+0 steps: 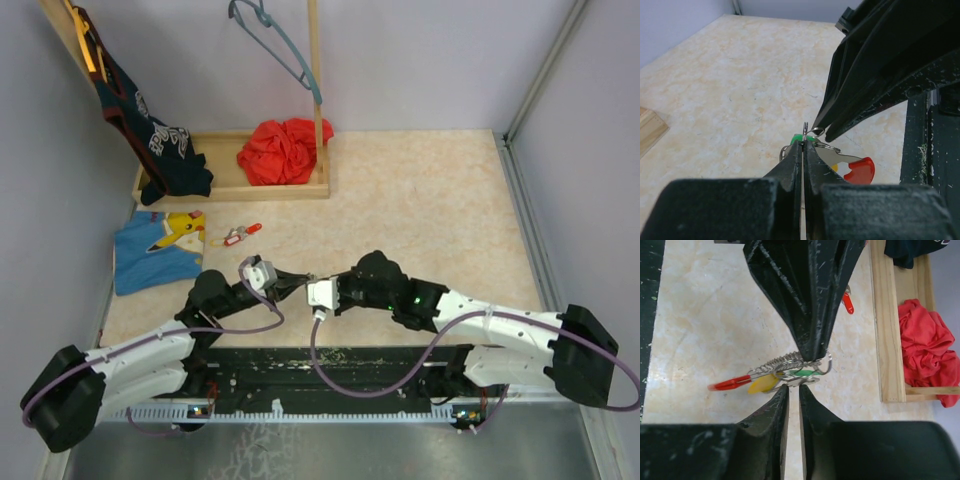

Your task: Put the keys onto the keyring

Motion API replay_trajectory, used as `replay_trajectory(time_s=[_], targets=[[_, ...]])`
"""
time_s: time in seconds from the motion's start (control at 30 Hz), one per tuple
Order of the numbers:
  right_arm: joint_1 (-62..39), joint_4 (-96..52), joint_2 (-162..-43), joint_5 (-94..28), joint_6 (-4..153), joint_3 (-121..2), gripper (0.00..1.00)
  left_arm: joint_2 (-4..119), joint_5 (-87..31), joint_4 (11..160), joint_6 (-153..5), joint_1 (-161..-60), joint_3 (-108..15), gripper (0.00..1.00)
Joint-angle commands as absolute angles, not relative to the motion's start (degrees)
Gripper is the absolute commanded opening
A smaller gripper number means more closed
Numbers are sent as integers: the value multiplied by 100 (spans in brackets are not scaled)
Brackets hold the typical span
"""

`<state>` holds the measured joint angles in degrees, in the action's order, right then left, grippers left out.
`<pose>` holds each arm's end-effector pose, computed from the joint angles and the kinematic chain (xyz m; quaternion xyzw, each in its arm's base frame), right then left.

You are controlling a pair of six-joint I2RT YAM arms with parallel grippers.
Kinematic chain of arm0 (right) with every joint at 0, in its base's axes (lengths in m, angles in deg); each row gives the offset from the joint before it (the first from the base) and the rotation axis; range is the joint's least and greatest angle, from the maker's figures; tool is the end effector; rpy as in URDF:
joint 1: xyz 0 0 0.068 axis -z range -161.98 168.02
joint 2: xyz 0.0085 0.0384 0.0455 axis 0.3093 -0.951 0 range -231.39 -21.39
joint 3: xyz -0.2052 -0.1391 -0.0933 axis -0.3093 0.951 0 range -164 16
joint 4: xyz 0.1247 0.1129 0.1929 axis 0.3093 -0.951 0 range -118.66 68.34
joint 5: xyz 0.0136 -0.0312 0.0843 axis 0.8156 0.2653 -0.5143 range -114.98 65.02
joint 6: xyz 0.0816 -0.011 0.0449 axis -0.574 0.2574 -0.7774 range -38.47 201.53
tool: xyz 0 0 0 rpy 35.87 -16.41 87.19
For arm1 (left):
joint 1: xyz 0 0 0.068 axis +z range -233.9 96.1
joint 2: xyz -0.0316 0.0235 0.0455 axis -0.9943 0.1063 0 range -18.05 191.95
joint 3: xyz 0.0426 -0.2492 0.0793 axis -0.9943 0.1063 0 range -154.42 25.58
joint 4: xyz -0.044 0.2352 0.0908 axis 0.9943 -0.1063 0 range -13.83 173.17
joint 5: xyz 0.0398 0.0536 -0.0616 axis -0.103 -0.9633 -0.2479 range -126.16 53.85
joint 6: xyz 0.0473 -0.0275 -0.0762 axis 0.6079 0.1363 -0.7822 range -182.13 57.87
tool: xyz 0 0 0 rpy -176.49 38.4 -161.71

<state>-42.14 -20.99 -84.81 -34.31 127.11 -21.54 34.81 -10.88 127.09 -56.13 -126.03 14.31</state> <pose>0.1320 0.2577 0.2249 -0.6972 0.4733 0.1359 0.5210 0.1496 -0.1842 0.2097 0.4196 0.5528 -0.3623 0.6221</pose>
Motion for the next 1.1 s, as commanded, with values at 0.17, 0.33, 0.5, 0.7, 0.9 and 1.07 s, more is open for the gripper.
replay_trajectory(time_s=[0.17,0.33,0.5,0.7,0.9,1.07], targets=[[-3968,-1124,-8067,-3952,12265,-1791,21,3583,-913,13643,-5654,-12608,1440,0],[-3901,-818,-7972,-3804,12049,-1696,27,3551,-865,13706,-5604,-12608,1509,0],[-3867,-403,-7926,-4017,11794,-1578,30,3547,-882,13721,-5574,-12608,1520,0],[-3858,-144,-8040,-4141,11500,-1560,30,3565,-909,13781,-5584,-12608,1514,0],[-3852,-83,-8126,-4013,11355,-1536,28,3623,-908,13947,-5620,-12608,1546,0],[-3849,-174,-8158,-3834,11352,-1532,22,3644,-934,14171,-5637,-12608,1613,0]])
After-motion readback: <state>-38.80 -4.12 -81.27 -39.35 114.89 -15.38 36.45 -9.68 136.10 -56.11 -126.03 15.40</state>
